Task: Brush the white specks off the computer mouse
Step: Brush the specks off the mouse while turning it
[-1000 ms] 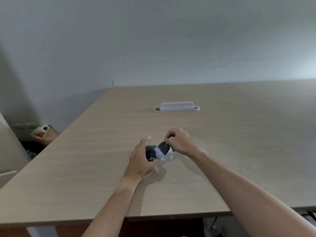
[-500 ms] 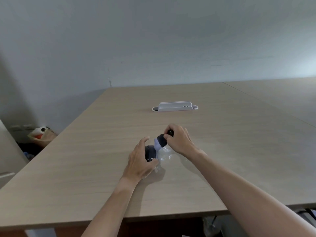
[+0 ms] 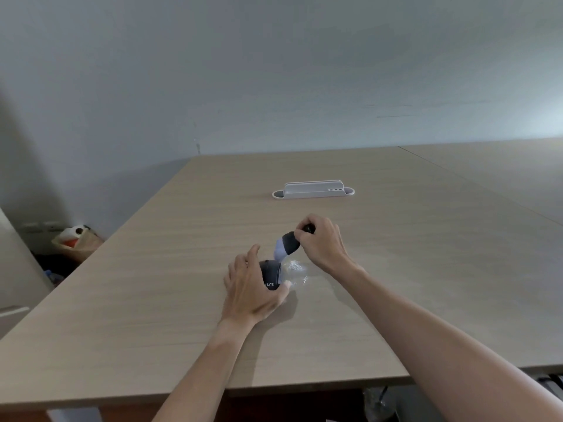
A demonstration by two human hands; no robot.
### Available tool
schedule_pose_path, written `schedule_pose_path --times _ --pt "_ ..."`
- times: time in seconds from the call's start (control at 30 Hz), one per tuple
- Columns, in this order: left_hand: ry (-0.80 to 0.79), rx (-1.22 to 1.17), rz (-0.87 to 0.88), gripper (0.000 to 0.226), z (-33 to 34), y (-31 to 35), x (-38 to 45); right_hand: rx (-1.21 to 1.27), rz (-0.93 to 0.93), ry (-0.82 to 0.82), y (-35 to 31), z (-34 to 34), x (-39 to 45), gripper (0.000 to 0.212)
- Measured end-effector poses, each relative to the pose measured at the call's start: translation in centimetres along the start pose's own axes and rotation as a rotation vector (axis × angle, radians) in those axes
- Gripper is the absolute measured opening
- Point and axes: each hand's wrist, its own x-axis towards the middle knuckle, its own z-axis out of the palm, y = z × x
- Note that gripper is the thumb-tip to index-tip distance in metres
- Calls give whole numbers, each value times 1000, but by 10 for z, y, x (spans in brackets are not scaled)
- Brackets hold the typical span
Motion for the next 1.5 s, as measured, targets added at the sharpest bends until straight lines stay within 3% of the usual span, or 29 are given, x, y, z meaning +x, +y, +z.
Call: schedule_pose_path --times 0.13,0.23,0.33,0.43,0.5,0.63,0.73,0.9,1.0,1.13,1.23,1.3,1.4,1.5 --pt "16 -7 19 95 7 -3 1 -23 -28 -169 1 2 -4 12" --pt "-12 -78 25 87 6 -5 1 -121 -46 -81 8 9 1 10" --pt "-23 -121 32 85 4 -3 -1 -37 -15 64 4 9 3 13" --pt "-49 -158 20 84 1 -1 -1 49 41 -73 -3 5 2 16" --pt "-58 -160 18 84 0 -1 -1 -40 46 -186 0 6 0 16" --pt "-45 -168 4 83 1 -1 -1 -253 -23 -120 8 5 4 12" --pt "-33 -133 -5 84 2 -1 0 -162 -34 -63 3 3 5 14" --pt "-45 -152 -8 85 2 -2 0 -167 -13 -195 5 8 0 18" --pt "-18 -161 -1 84 2 -1 0 -238 -43 -123 8 10 1 14" --pt "-6 -181 -9 85 1 1 -1 -73 -17 -5 -4 15 3 13" --pt "-14 -194 -5 89 -2 1 -3 -1 49 -145 -11 20 1 15" --pt "-13 -201 -2 92 -3 1 -3 -77 69 -236 -8 22 1 21" --pt "-3 -191 4 95 -3 2 -4 -222 20 -163 -3 23 9 13" --pt "-1 -184 -15 95 -3 3 -3 -176 -13 -77 -7 23 12 10"
